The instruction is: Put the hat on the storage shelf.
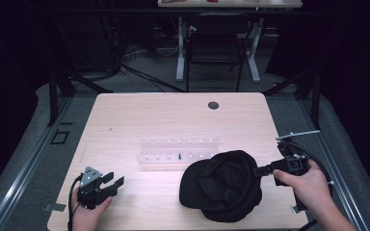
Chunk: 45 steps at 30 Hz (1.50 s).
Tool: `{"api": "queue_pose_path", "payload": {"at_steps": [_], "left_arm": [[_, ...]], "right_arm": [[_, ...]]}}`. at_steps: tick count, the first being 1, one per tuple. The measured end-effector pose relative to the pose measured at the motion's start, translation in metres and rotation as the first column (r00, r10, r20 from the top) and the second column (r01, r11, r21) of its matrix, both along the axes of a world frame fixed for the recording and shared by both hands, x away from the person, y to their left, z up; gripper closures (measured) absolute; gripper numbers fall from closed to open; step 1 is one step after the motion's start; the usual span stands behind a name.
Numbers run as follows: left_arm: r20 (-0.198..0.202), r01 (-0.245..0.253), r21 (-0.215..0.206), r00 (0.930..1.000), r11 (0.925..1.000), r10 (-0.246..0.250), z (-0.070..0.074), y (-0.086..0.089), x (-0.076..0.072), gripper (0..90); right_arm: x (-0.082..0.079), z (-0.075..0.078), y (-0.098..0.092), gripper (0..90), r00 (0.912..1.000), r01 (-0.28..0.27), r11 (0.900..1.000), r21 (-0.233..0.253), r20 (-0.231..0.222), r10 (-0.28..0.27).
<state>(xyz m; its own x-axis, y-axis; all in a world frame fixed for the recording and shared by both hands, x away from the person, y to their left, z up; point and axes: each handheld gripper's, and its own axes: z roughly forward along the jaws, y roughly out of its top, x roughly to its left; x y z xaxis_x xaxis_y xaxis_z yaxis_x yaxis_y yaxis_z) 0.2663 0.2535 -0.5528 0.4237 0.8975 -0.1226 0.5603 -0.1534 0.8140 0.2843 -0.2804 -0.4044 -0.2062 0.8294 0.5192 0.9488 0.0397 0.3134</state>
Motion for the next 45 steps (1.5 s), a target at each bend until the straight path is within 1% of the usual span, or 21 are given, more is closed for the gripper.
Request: {"api": "queue_pose_path", "payload": {"at_steps": [3, 6, 8, 9, 11, 12, 16, 19, 20, 23, 27, 30, 33, 35, 36, 38, 43, 44, 45], "left_arm": [[-0.005, 0.003, 0.0, 1.0, 1.0, -0.003, 0.001, -0.001, 0.0, 51.7], [0.002, 0.013, -0.006, 0.9999, 0.9999, -0.013, 0.002, -0.004, -0.001, 51.7], [-0.001, 0.015, -0.002, 0.9999, 0.9999, -0.015, 0.002, -0.005, -0.001, 51.7], [0.001, 0.021, 0.0, 0.9998, 0.9998, -0.021, 0.002, -0.006, -0.002, 51.8], [0.005, 0.021, 0.0, 0.9998, 0.9998, -0.021, 0.002, -0.007, -0.001, 51.8], [0.006, 0.02, 0.0, 0.9998, 0.9998, -0.02, 0.001, -0.007, -0.001, 51.8], [0.004, 0.02, 0.001, 0.9998, 0.9998, -0.02, 0.001, -0.007, -0.001, 51.8], [0.002, 0.019, 0.003, 0.9998, 0.9998, -0.019, 0.001, -0.007, -0.001, 51.8], [0.003, 0.018, 0.003, 0.9998, 0.9998, -0.018, 0.001, -0.007, -0.001, 51.8], [0.001, 0.02, 0.005, 0.9998, 0.9998, -0.02, 0.001, -0.007, -0.001, 51.8], [-0.002, 0.025, 0.005, 0.9997, 0.9997, -0.025, 0.001, -0.007, 0.0, 51.7], [0.002, 0.021, 0.0, 0.9998, 0.9998, -0.021, 0.001, -0.007, 0.0, 51.8], [-0.001, 0.021, 0.001, 0.9998, 0.9998, -0.021, 0.001, -0.007, 0.0, 51.7], [0.0, 0.021, 0.001, 0.9998, 0.9998, -0.021, 0.002, -0.007, -0.001, 51.8], [0.0, 0.023, -0.001, 0.9997, 0.9997, -0.023, 0.002, -0.007, -0.001, 51.7], [0.002, 0.021, -0.001, 0.9998, 0.9998, -0.021, 0.001, -0.007, -0.001, 51.7], [0.004, 0.025, -0.004, 0.9997, 0.9997, -0.025, 0.001, -0.008, -0.001, 51.7], [-0.001, 0.029, -0.001, 0.9996, 0.9996, -0.029, 0.002, -0.008, -0.001, 51.7], [-0.001, 0.029, -0.001, 0.9996, 0.9996, -0.029, 0.002, -0.008, -0.001, 51.7]], "right_arm": [[0.0, 0.004, 0.003, 88.4, 1.0, -0.002, 1.0, 0.011, 0.009, 0.002], [0.001, 0.01, 0.007, 88.4, 0.9997, -0.016, 0.999, 0.037, 0.021, 0.015], [0.002, 0.012, 0.009, 88.4, 0.9996, -0.015, 0.999, 0.043, 0.025, 0.014], [0.003, 0.014, 0.012, 88.4, 0.999, -0.023, 0.998, 0.055, 0.04, 0.021], [0.003, 0.015, 0.013, 88.4, 0.9987, -0.027, 0.998, 0.059, 0.044, 0.025], [0.004, 0.018, 0.016, 88.4, 0.9982, -0.03, 0.997, 0.072, 0.054, 0.026], [0.005, 0.023, 0.021, 88.4, 0.9971, -0.038, 0.995, 0.087, 0.069, 0.032], [0.006, 0.025, 0.022, 88.5, 0.9969, -0.044, 0.995, 0.093, 0.069, 0.037], [0.007, 0.026, 0.024, 88.5, 0.9965, -0.048, 0.993, 0.109, 0.074, 0.04], [0.008, 0.029, 0.026, 88.5, 0.9959, -0.056, 0.991, 0.118, 0.077, 0.047], [0.009, 0.035, 0.031, 88.6, 0.9947, -0.06, 0.987, 0.151, 0.091, 0.046], [0.008, 0.039, 0.033, 88.6, 0.9934, -0.064, 0.986, 0.156, 0.105, 0.048], [0.008, 0.048, 0.039, 88.6, 0.9913, -0.074, 0.983, 0.167, 0.12, 0.054], [0.008, 0.049, 0.04, 88.6, 0.991, -0.075, 0.983, 0.168, 0.122, 0.055], [0.009, 0.053, 0.042, 88.6, 0.9909, -0.077, 0.983, 0.169, 0.122, 0.056], [0.009, 0.055, 0.042, 88.6, 0.9906, -0.082, 0.981, 0.177, 0.123, 0.06], [0.009, 0.06, 0.042, 88.6, 0.9899, -0.079, 0.982, 0.172, 0.129, 0.058], [0.009, 0.062, 0.041, 88.6, 0.9895, -0.073, 0.98, 0.186, 0.136, 0.048], [0.009, 0.062, 0.041, 88.6, 0.9895, -0.073, 0.98, 0.186, 0.136, 0.048]]}}
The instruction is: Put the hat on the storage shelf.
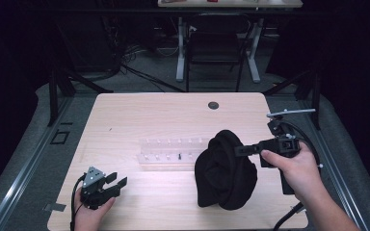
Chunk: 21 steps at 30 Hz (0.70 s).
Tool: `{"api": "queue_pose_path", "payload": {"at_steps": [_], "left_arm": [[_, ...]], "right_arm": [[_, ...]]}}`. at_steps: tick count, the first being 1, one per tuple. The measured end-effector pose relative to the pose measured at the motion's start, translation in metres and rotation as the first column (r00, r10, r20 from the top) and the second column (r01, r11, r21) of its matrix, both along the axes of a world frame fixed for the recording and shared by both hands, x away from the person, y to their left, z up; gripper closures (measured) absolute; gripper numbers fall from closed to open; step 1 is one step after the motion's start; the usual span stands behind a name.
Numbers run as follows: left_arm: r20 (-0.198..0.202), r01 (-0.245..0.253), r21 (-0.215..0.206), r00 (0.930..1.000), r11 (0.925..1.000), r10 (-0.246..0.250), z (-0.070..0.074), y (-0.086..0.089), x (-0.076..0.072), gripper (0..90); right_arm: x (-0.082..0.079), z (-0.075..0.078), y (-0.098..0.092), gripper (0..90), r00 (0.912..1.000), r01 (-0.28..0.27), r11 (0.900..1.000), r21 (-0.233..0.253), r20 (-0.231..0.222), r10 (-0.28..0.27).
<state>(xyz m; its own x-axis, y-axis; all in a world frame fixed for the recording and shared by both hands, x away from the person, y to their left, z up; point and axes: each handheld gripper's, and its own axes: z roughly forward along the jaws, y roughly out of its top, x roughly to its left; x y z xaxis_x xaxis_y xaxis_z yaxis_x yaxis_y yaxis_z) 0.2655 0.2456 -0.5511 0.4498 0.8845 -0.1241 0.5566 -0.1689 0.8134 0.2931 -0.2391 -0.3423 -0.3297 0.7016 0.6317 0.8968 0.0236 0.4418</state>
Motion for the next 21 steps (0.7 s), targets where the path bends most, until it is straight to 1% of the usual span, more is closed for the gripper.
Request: {"api": "queue_pose_path", "payload": {"at_steps": [1, 8, 12, 17, 21], "left_arm": [[0.001, -0.002, -0.001, 1.0, 1.0, 0.002, 0.0, 0.0, 0.0, 51.7], [-0.002, -0.001, -0.002, 1.0, 1.0, 0.001, -0.001, -0.001, 0.001, 51.3], [-0.002, 0.001, -0.005, 1.0, 1.0, -0.001, -0.001, -0.001, 0.001, 50.9], [0.001, -0.001, -0.008, 1.0, 1.0, 0.001, 0.0, -0.001, 0.001, 50.9], [0.005, 0.0, -0.008, 1.0, 1.0, 0.0, 0.0, -0.001, 0.0, 51.0]], "right_arm": [[0.0, 0.002, -0.002, 88.6, 1.0, 0.003, 1.0, -0.002, 0.006, -0.003], [0.001, 0.009, -0.004, 88.6, 0.9999, 0.014, 1.0, 0.01, 0.009, -0.014], [0.001, 0.012, -0.005, 88.6, 0.9999, 0.009, 1.0, 0.015, 0.008, -0.009], [0.002, 0.015, 0.0, 88.6, 0.9999, 0.003, 0.999, 0.032, 0.013, -0.004], [0.003, 0.018, 0.003, 88.6, 0.9999, -0.004, 0.999, 0.032, 0.015, 0.004]]}}
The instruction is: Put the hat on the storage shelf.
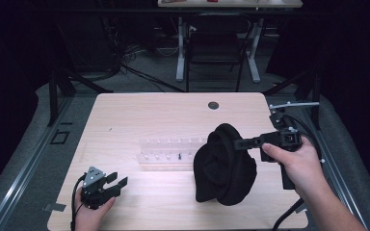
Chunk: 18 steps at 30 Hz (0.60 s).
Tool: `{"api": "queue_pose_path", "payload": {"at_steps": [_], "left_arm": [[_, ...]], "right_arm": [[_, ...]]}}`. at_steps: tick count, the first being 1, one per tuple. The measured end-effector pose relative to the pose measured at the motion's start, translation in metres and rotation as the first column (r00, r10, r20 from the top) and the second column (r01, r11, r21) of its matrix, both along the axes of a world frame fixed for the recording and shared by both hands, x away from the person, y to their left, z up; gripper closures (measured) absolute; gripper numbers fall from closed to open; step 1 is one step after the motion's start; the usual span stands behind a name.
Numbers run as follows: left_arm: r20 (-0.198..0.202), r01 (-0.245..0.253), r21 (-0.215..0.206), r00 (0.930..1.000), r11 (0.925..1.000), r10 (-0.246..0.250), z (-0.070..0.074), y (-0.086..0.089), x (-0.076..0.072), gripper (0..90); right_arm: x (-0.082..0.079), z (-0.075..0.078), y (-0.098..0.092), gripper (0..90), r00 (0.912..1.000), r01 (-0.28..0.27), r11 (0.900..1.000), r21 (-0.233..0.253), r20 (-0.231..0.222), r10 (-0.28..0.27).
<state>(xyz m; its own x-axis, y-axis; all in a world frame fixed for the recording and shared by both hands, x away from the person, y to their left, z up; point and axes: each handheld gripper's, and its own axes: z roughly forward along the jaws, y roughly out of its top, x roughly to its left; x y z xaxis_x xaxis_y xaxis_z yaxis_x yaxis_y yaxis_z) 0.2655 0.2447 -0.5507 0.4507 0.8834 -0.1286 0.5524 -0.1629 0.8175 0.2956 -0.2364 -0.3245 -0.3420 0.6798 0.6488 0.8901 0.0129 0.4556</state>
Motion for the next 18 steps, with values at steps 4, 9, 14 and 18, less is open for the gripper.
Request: {"api": "queue_pose_path", "payload": {"at_steps": [4, 9, 14, 18], "left_arm": [[0.005, 0.005, -0.008, 1.0, 1.0, -0.005, 0.001, -0.001, -0.001, 50.4], [0.003, 0.01, -0.008, 0.9999, 0.9999, -0.01, 0.001, -0.001, -0.001, 50.1], [0.005, 0.013, -0.01, 0.9999, 0.9999, -0.012, 0.002, -0.001, -0.002, 49.8], [0.013, 0.02, -0.016, 0.9997, 0.9997, -0.02, 0.003, -0.002, -0.003, 49.0]], "right_arm": [[0.0, 0.004, 0.003, 88.6, 1.0, -0.005, 1.0, 0.006, 0.004, 0.005], [0.002, 0.01, 0.006, 88.6, 0.9999, -0.009, 1.0, 0.02, 0.006, 0.008], [0.005, 0.015, 0.009, 88.6, 0.9999, -0.006, 1.0, 0.026, 0.014, 0.006], [0.009, 0.022, 0.013, 88.6, 0.9996, -0.008, 1.0, 0.027, 0.026, 0.007]]}}
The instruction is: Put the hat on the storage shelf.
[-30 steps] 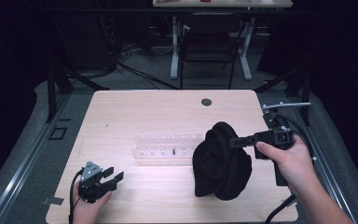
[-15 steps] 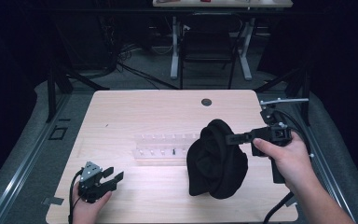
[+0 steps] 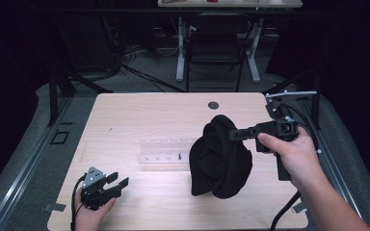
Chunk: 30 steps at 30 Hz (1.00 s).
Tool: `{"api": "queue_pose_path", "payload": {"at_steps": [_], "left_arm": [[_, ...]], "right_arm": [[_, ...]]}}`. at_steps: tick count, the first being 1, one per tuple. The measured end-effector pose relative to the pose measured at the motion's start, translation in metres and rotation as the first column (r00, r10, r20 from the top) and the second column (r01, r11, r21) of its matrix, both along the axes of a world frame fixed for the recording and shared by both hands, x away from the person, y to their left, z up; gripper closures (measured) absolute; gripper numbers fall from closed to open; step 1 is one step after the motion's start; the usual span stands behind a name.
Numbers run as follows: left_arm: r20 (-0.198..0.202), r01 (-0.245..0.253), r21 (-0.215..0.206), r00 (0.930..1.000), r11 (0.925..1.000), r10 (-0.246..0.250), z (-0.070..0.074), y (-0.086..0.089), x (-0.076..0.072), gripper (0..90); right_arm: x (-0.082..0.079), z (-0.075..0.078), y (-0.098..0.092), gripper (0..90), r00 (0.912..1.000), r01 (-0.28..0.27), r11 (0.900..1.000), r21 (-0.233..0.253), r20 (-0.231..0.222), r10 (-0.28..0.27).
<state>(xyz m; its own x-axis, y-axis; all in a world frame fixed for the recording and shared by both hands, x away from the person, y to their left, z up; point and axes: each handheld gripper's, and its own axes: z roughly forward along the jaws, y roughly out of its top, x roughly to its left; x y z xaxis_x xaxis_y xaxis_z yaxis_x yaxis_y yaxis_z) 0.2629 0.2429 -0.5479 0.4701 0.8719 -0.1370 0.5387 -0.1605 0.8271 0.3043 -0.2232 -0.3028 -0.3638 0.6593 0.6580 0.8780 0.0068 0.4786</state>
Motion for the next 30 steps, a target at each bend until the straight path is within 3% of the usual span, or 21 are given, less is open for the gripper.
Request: {"api": "queue_pose_path", "payload": {"at_steps": [5, 14, 30], "left_arm": [[-0.003, 0.014, -0.002, 0.9999, 0.9999, -0.014, 0.002, -0.002, -0.001, 48.7], [0.032, 0.057, 0.019, 0.9978, 0.9982, -0.058, 0.007, -0.012, -0.006, 48.5], [0.025, 0.057, 0.004, 0.9981, 0.9984, -0.057, 0.005, -0.008, -0.006, 48.7]], "right_arm": [[0.002, 0.006, 0.004, 88.6, 0.9999, -0.006, 1.0, 0.002, 0.014, 0.006], [0.012, 0.011, 0.017, 88.6, 0.9997, -0.002, 1.0, 0.026, 0.022, 0.001], [0.032, 0.011, 0.042, 88.5, 0.9998, -0.014, 0.999, 0.049, 0.015, 0.013]]}}
